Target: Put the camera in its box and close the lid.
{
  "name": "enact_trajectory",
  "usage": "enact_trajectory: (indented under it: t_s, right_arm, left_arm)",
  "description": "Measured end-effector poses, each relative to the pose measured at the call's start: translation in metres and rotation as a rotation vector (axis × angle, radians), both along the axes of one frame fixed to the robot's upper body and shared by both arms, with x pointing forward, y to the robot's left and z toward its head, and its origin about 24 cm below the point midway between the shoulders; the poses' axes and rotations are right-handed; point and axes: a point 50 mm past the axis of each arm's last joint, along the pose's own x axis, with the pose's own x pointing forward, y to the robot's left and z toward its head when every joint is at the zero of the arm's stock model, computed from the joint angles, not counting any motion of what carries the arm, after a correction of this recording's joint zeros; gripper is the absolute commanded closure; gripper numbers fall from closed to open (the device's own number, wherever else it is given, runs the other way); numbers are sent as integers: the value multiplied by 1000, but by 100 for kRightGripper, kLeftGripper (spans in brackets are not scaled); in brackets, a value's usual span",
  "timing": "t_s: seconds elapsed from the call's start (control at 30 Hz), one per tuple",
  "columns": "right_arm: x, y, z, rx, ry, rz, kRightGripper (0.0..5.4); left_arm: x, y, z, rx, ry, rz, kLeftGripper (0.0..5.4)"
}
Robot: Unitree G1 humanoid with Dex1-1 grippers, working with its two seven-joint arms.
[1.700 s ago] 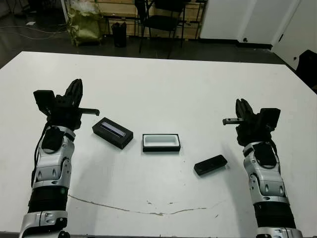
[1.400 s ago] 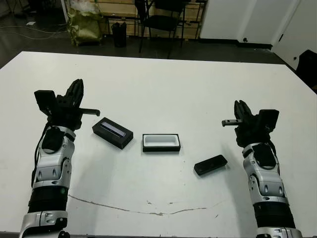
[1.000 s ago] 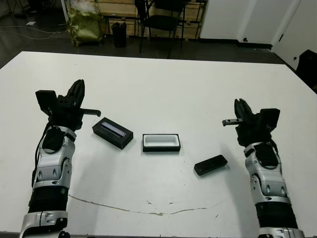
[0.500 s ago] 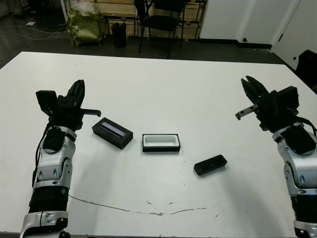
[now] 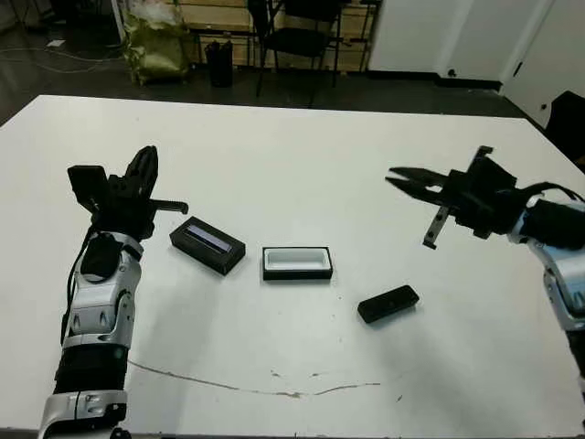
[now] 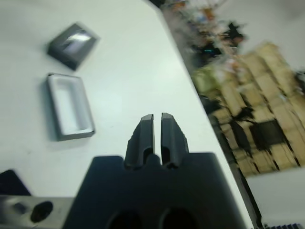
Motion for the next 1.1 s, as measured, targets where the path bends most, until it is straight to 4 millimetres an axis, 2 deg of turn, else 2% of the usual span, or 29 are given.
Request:
enact_trajectory:
  t_s: [0.27,0.43,0.8,1.0,1.1]
  right_arm:
    - [8,6,-2,-170,153,252,539]
    - [10,12,9,-253,272,375,539]
    - [9,26,-5,-463,429,511,539]
    - [0,38,17,-481,500,564,539]
    - [-3,38,13,-468,539,590,539]
  left_arm:
    - [0,1,1,4,-8,0,538]
    - [0,1,1,4,-10,0,538]
    - [-1,1,1,1,-2,11,538]
    - [-4,-2,3,0,-9,9,538]
    - [-8,-5,2,8,2,14,538]
